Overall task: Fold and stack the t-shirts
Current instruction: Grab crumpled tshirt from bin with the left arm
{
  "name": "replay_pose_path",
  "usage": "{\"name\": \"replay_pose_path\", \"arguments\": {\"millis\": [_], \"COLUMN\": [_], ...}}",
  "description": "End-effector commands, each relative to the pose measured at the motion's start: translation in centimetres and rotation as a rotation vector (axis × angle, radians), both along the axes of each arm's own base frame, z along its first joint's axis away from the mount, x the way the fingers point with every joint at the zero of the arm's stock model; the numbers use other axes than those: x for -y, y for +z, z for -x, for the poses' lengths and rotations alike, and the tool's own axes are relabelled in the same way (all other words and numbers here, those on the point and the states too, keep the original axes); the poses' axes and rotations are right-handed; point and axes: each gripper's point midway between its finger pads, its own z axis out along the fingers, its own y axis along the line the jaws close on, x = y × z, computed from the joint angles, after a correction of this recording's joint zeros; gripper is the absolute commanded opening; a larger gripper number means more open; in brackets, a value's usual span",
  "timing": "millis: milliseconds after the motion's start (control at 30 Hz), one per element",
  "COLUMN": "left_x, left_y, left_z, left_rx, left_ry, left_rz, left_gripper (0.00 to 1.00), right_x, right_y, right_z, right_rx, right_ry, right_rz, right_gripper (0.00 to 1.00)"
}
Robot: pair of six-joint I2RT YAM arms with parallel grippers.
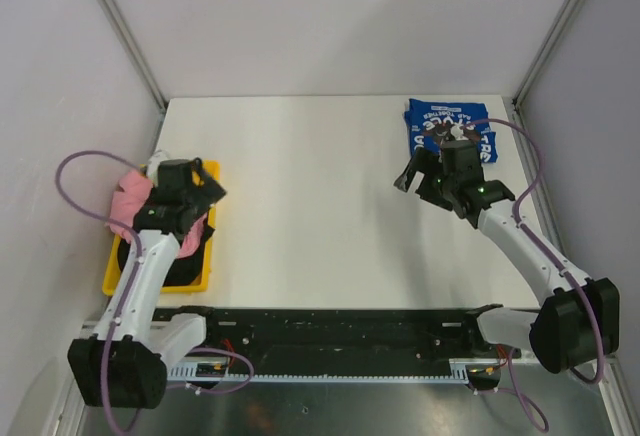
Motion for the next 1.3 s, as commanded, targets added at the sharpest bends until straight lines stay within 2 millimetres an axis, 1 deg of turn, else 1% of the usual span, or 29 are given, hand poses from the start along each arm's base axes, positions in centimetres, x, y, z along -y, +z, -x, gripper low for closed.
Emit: {"name": "replay_pose_path", "arguments": {"millis": [0,133,233,300,400,500,600,633,667,733,800,833,867,967,1067,1167,1267], "left_x": [-8.6,-13.5,-16.4,-17.6,-18.5,-19.3,-19.7,-19.8,-19.9,-20.0,-20.1,-20.2,-20.4,-20.7,-20.5,-19.9,-18.6], "left_y": [-1.0,-2.4,-2.8,-3.6,-5.4,-6.6,-7.3,-7.5,-7.6,-7.3,-6.4,-5.7,-4.9,-2.3,1.0,4.4,8.0], "left_z": [2.5,4.0,4.3,4.2,4.1,3.4,2.6,2.4,2.2,2.1,2.1,2.2,2.2,2.4,2.7,2.8,2.3], "left_rx": [-0.075,-0.138,-0.182,-0.218,-0.269,-0.295,-0.315,-0.320,-0.324,-0.315,-0.288,-0.269,-0.247,-0.182,-0.089,0.009,0.115], "left_ry": [0.386,0.596,0.712,0.756,0.808,0.838,0.836,0.836,0.834,0.831,0.834,0.835,0.836,0.829,0.815,0.783,0.727], "left_rz": [-0.086,-0.122,-0.146,-0.142,-0.104,-0.064,-0.050,-0.050,-0.050,-0.050,-0.059,-0.067,-0.078,-0.113,-0.142,-0.158,-0.158], "left_gripper": [0.99,0.99,0.99,1.00,0.99,0.94,0.83,0.76,0.67,0.43,0.14,0.07,0.04,0.00,0.00,0.00,0.00], "right_x": [-1.0,-1.4,-1.8,-1.9,-1.8,-1.6,-1.3,-1.2,-1.1,-0.9,-0.8,-0.8,-0.8,-1.1,-1.4,-1.7,-1.9], "right_y": [-0.1,-0.7,-1.2,-1.5,-1.8,-1.8,-1.8,-1.9,-1.8,-1.6,-1.5,-1.5,-1.5,-1.5,-1.5,-1.4,-1.2], "right_z": [-0.4,-0.3,-0.3,-0.2,-0.2,-0.1,0.1,0.2,0.2,0.2,0.2,0.2,0.2,0.0,-0.2,-0.3,-0.4], "right_rx": [-0.001,-0.021,-0.037,-0.045,-0.052,-0.057,-0.060,-0.062,-0.060,-0.055,-0.050,-0.049,-0.048,-0.048,-0.047,-0.041,-0.036], "right_ry": [0.046,0.071,0.092,0.106,0.112,0.111,0.102,0.100,0.098,0.093,0.087,0.087,0.088,0.095,0.101,0.107,0.112], "right_rz": [-0.030,-0.036,-0.040,-0.037,-0.031,-0.028,-0.015,-0.011,-0.008,-0.004,-0.001,-0.002,-0.004,-0.016,-0.031,-0.040,-0.046], "right_gripper": [0.99,0.99,0.99,0.99,0.99,0.99,0.99,0.99,0.99,0.99,0.99,0.99,0.99,0.99,0.99,0.99,0.99]}}
